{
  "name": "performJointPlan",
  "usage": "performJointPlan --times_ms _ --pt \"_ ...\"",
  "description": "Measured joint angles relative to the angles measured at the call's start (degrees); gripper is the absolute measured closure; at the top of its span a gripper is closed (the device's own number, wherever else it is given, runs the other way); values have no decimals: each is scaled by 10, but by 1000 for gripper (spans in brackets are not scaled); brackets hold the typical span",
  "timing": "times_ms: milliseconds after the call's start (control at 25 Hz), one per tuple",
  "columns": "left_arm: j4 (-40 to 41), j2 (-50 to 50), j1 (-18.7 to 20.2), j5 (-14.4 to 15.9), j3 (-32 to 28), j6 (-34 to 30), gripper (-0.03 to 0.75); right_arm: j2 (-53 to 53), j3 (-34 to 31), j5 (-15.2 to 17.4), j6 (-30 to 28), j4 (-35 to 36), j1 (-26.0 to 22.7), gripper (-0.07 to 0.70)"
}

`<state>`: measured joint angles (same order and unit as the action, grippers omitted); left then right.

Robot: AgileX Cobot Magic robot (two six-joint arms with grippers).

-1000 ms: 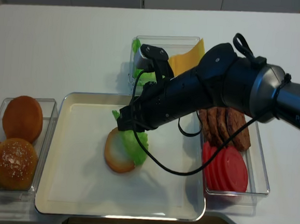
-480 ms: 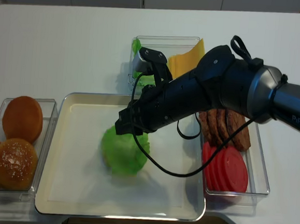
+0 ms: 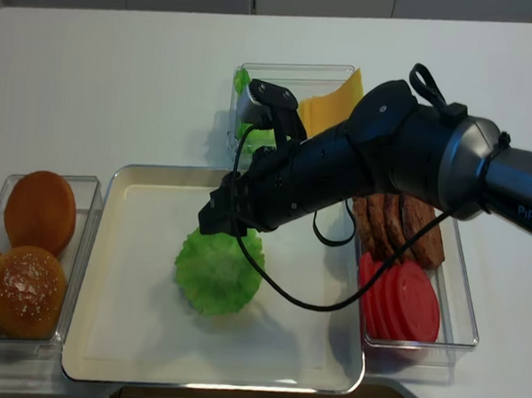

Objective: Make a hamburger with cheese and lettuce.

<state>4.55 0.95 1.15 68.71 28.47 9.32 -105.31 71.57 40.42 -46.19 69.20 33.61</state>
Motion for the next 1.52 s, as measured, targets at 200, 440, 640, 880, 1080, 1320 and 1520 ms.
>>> performJointPlan --times_ms 200,440,640,880,1080,1320,1520 --pt "0 0 0 0 0 0 353 4 0 -33 48 -61 0 244" --pt "0 0 0 0 0 0 353 48 0 -54 216 -278 0 240" --pt "0 0 0 0 0 0 353 86 0 -10 358 -463 -24 240" --pt "0 0 0 0 0 0 353 127 0 86 386 -512 -130 240" --pt "0 0 0 0 0 0 353 165 0 147 421 -581 -215 250" --pt "0 0 0 0 0 0 353 212 0 207 488 -711 -233 253" --pt "0 0 0 0 0 0 353 250 0 249 500 -716 -234 254"
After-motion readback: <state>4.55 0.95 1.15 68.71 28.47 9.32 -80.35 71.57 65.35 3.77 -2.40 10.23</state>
